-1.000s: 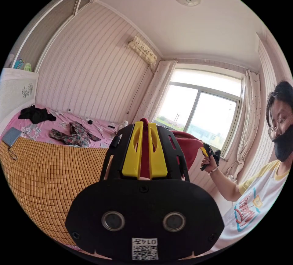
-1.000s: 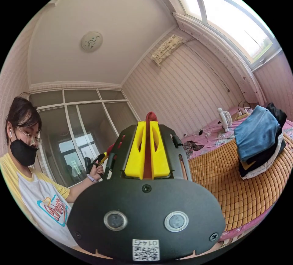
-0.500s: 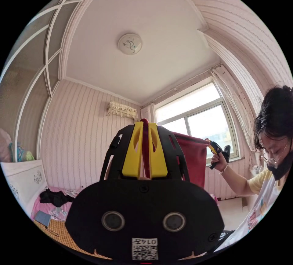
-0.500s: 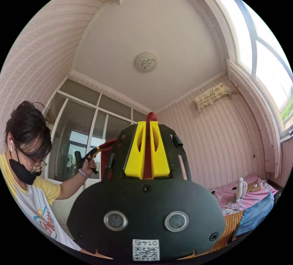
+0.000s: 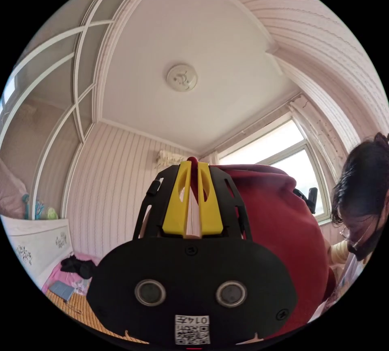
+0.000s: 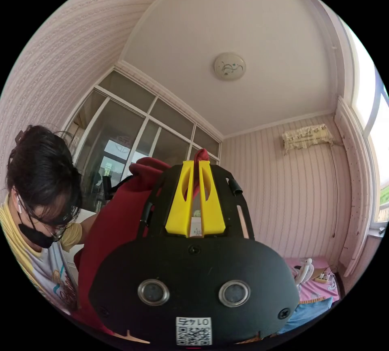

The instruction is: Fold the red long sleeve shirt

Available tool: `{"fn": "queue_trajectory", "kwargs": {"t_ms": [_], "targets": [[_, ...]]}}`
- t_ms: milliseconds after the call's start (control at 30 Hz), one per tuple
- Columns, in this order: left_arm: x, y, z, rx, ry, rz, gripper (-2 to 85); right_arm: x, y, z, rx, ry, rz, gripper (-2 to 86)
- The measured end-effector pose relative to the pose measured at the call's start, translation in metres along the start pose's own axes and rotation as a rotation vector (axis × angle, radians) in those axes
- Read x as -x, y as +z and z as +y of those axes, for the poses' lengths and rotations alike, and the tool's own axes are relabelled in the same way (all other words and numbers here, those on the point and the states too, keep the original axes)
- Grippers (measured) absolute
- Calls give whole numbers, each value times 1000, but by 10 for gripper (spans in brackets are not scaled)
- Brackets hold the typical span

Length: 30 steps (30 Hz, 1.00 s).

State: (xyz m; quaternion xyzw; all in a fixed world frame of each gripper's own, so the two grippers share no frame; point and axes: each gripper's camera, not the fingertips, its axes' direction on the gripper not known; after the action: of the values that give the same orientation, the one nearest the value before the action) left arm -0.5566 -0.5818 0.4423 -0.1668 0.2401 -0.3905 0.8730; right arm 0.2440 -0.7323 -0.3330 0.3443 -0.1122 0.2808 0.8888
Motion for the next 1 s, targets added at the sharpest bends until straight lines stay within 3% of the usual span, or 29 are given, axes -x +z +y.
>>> {"fn": "queue_trajectory", "kwargs": {"t_ms": [100, 200, 267, 433, 567, 733, 867, 1000], "targets": [[55, 51, 47, 255, -79, -167, 3, -68, 66, 59, 176, 145, 104, 10], [107, 84, 88, 355, -281, -216, 3, -133, 122, 113, 280, 315, 131, 10], [111, 104, 85, 359, -238, -272, 3, -154, 146, 114, 254, 348, 141, 9], [104, 135, 26, 160, -113, -268, 4, -168, 156, 52, -77, 203, 74, 10], [116, 144, 36, 119, -27, -177, 5, -191, 154, 76, -77, 143, 8, 10], [166, 139, 147, 292, -129, -126, 6, -237, 156, 237, 178, 267, -58, 11], [211, 115, 306, 624, -321, -198, 8, -257, 149, 386, 495, 419, 76, 11], [228, 79, 482, 1005, -594, -255, 10, -277, 125, 566, 811, 771, 209, 12]]}}
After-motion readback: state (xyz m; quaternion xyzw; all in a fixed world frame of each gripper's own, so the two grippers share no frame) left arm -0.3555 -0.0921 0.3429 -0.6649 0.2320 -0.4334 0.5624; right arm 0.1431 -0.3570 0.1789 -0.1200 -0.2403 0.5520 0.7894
